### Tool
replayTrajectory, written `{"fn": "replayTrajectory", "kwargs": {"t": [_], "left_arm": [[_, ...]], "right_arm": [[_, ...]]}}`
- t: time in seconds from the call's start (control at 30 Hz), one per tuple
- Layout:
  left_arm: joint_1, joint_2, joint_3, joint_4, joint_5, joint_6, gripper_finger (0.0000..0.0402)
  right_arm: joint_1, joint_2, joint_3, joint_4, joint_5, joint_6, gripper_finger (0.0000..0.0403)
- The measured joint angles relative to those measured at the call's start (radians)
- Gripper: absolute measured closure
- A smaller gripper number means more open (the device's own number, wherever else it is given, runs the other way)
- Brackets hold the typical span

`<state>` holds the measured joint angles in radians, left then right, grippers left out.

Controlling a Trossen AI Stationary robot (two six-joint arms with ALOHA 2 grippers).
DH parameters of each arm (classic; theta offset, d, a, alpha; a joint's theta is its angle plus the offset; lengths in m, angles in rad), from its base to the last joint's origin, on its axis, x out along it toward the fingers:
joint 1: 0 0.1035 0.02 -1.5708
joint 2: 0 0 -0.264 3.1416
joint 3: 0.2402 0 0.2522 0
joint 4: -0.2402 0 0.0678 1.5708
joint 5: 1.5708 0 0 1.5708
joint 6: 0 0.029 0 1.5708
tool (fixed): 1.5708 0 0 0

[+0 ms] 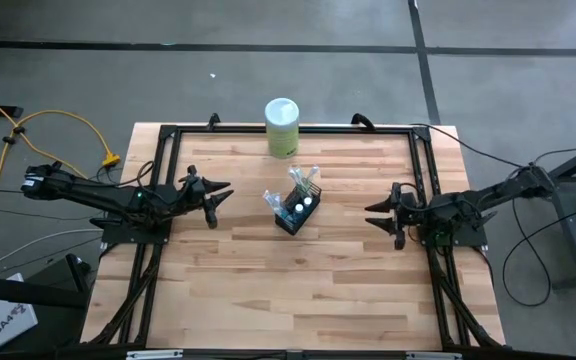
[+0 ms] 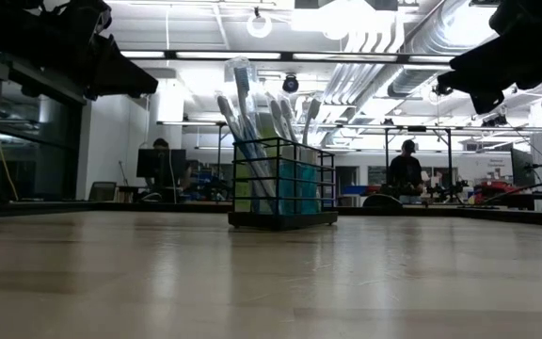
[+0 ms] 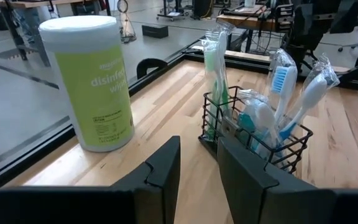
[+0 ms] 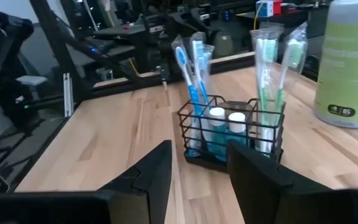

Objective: Pick & Place toothbrushing station
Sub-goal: Return to Home Position

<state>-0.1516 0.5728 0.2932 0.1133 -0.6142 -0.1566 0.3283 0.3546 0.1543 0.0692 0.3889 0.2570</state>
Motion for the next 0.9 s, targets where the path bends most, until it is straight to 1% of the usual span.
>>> {"fn": "replayTrajectory", "kwargs": {"t": [0.07, 0.17, 0.4, 0.63, 0.77, 0.9], "left_arm": [[0.000, 0.000, 0.000, 0.000, -0.001, -0.002, 0.0299], [0.000, 0.000, 0.000, 0.000, -0.001, -0.016, 0.0299], [-0.013, 0.000, 0.000, 0.000, -0.001, -0.016, 0.0299], [-0.028, 0.000, 0.000, 0.004, -0.001, -0.019, 0.0299], [-0.031, 0.000, 0.000, 0.008, 0.000, -0.029, 0.0299], [-0.031, 0.000, 0.000, 0.008, 0.000, -0.031, 0.0299]], "right_arm": [[-0.021, -0.031, -0.010, -0.004, -0.028, -0.007, 0.0258], [-0.051, -0.079, -0.025, -0.009, -0.038, -0.017, 0.0258], [-0.093, -0.184, -0.061, -0.039, -0.134, -0.019, 0.0258], [-0.102, -0.287, -0.092, -0.079, -0.135, -0.011, 0.0258], [-0.102, -0.347, -0.092, -0.140, -0.135, -0.012, 0.0258], [-0.102, -0.348, -0.092, -0.168, -0.141, 0.008, 0.0258]]}}
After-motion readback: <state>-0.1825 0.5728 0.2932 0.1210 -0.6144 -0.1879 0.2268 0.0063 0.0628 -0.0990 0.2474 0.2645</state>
